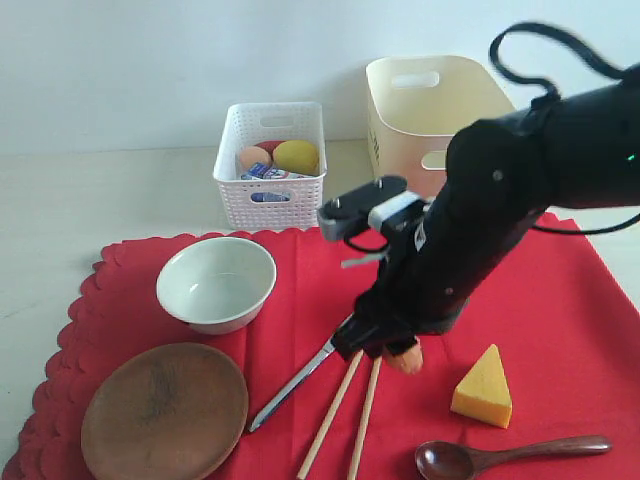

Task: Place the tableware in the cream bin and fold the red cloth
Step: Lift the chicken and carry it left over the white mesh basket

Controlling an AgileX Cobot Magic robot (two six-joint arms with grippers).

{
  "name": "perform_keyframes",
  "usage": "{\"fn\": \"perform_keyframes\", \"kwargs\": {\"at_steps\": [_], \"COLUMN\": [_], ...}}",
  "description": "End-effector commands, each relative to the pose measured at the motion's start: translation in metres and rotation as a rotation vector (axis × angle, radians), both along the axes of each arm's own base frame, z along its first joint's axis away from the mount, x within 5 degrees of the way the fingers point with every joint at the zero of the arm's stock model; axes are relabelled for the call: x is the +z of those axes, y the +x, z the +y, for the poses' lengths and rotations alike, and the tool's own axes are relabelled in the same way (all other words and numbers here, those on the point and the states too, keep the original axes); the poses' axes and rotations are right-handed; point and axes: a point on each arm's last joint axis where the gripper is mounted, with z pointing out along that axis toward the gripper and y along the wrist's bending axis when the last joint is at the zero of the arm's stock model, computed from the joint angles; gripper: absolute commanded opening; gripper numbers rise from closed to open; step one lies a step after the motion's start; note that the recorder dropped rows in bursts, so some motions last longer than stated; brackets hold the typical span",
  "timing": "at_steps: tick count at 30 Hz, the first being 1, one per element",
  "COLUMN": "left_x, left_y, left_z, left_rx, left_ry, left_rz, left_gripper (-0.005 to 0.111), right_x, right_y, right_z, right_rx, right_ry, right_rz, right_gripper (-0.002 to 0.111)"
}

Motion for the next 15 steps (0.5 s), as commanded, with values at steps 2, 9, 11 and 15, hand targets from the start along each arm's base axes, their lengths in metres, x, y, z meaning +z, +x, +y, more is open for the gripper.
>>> {"fn": "perform_keyframes", "kwargs": {"at_steps": [2, 9, 11, 15], "left_x": [0.000, 0.000, 0.000, 0.000], "left_y": [0.000, 0.000, 0.000, 0.000], "left_z": [0.000, 0.000, 0.000, 0.000], "left_rx": [-0.006, -0.006, -0.006, -0.006], "left_ry": [0.000, 0.000, 0.000, 0.000], "left_rz": [-0.013, -0.013, -0.013, -0.013], "left_gripper": [0.078, 0.078, 0.078, 0.078], "right_x": [0.066, 0.126, 0.129, 0.117], "right_y": [0.009, 0.054, 0.072, 0.112], "right_z": [0.002, 0.011, 0.014, 0.024], "right_rx": [0.046, 0.035, 0.051, 0.121], "right_ry": [0.078, 0.194, 0.212, 0.236], "right_rz": [-0.225, -0.496, -0.541, -0.555], "right_gripper": [0.000, 0.000, 0.000, 0.000]}}
